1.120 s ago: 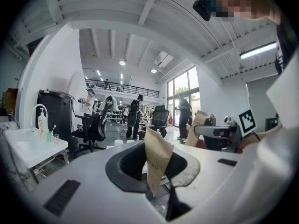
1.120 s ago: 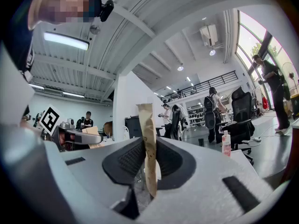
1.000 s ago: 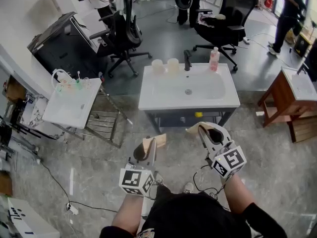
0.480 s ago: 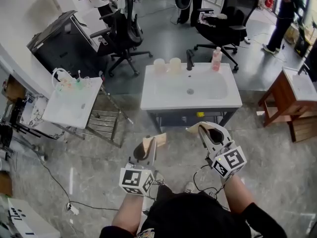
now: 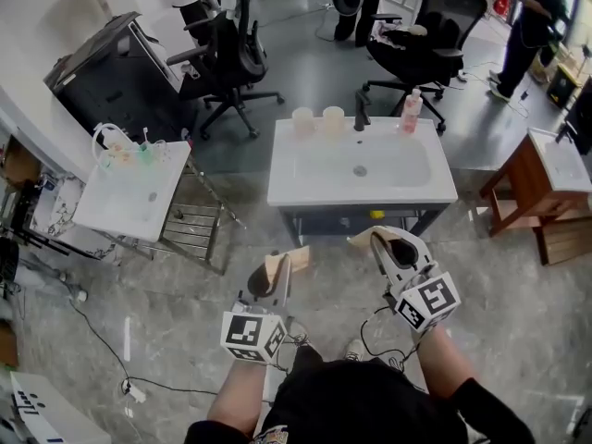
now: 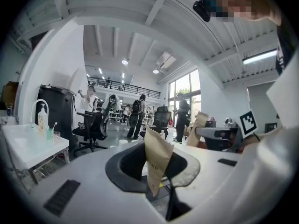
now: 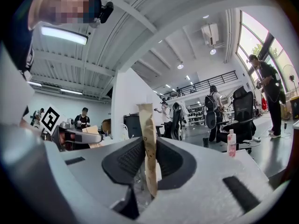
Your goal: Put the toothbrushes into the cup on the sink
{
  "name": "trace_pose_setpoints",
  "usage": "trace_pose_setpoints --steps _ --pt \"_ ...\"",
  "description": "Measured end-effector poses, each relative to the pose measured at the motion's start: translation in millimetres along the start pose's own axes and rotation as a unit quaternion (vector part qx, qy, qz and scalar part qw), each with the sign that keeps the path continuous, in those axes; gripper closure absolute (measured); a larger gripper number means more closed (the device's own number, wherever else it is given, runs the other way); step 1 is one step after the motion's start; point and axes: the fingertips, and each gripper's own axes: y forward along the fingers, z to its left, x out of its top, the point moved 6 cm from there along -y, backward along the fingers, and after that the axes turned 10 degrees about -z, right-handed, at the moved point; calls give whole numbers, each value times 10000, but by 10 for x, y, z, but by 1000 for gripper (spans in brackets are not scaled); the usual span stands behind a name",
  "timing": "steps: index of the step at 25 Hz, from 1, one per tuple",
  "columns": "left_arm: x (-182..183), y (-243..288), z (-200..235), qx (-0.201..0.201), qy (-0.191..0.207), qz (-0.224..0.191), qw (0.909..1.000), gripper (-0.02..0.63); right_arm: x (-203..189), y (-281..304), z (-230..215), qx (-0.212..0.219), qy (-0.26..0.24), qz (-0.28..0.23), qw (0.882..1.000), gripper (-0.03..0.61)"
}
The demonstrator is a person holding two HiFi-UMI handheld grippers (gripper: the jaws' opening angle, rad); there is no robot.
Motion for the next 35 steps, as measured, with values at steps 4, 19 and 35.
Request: trace_pose_setpoints --steps 4,19,35 --pt "-28 15 229 -14 -72 5 10000 546 -69 185 90 -29 -15 35 10000 505" --pt "-24 260 1148 -320 -170 20 9993 546 -312 987 352 -298 -74 100 9995 503" --pt "-33 598 1477 -576 -221 50 9981 546 -362 1400 241 -502 -94 63 9987 505"
